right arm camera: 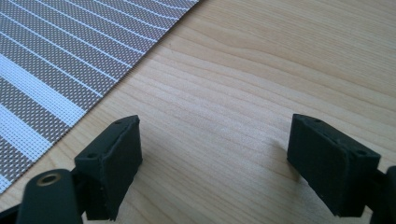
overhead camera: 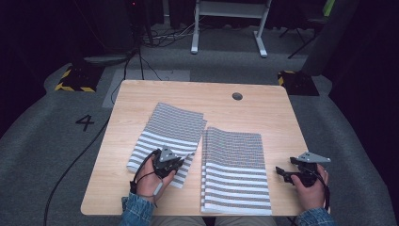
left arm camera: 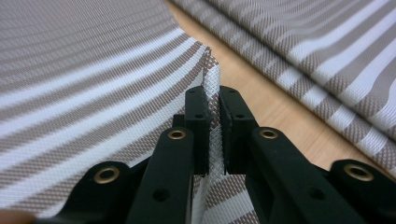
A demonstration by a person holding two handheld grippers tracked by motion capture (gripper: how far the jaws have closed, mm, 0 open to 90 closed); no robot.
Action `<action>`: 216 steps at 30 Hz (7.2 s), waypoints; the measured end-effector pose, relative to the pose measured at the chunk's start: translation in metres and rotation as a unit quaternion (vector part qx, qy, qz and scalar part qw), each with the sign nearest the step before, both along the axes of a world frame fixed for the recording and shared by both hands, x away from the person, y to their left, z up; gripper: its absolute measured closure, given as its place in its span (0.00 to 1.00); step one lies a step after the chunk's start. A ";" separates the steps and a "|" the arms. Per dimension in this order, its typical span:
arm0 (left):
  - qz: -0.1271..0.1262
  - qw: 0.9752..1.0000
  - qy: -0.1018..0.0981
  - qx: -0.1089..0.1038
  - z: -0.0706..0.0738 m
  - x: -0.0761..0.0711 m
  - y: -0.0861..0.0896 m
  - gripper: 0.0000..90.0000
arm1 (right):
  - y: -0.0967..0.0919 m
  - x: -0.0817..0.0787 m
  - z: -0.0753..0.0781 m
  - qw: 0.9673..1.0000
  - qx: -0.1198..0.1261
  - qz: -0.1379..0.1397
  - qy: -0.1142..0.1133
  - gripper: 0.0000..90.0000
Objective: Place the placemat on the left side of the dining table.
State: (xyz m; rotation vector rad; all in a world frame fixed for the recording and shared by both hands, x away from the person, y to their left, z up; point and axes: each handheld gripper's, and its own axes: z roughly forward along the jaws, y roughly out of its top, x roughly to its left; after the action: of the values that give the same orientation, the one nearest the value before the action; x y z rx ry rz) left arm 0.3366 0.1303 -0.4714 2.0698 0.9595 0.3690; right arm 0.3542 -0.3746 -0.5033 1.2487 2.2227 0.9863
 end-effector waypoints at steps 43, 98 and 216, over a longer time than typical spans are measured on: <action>0.349 0.920 -0.173 -0.045 0.042 -0.028 0.161 0.56 | 0.000 0.000 0.000 1.000 0.001 -0.002 0.000 0.20; 0.044 0.991 0.087 0.089 -0.013 0.023 0.019 0.62 | 0.000 0.000 0.000 1.000 -0.001 -0.002 -0.001 0.20; 0.184 0.983 -0.017 -0.010 0.016 -0.021 0.108 0.95 | 0.002 0.001 0.000 1.000 0.002 -0.002 0.002 0.18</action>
State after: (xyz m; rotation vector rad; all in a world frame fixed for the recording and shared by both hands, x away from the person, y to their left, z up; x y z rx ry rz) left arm 0.3159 0.2379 -0.4550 1.8568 1.3212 0.5807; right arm 0.3556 -0.3726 -0.5034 1.2568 2.2219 0.9883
